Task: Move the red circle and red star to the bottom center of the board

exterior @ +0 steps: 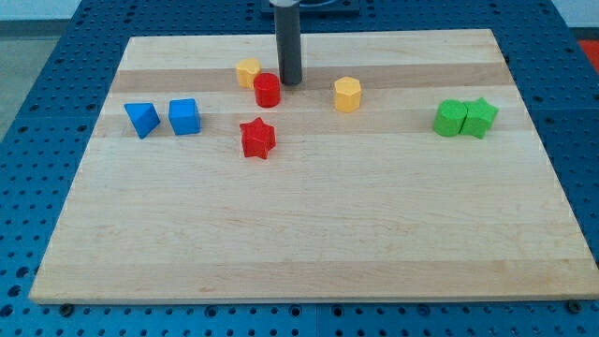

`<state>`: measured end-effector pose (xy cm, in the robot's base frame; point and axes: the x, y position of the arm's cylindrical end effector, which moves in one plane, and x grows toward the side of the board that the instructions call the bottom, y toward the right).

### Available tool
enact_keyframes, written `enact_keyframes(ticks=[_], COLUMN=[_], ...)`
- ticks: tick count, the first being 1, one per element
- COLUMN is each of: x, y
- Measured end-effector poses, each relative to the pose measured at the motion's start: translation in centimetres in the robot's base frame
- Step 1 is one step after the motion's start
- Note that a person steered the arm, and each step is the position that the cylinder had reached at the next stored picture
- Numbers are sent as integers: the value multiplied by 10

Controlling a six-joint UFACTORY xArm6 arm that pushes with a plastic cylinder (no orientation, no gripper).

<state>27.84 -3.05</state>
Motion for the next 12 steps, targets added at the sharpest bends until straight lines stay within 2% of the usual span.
enact_keyframes(ticks=[1, 2, 3, 4, 5, 6, 8, 10, 12], x=[5, 43, 43, 4, 35, 85, 158, 157, 185], y=[-43, -65, -54, -41, -7, -19, -28, -78, -106])
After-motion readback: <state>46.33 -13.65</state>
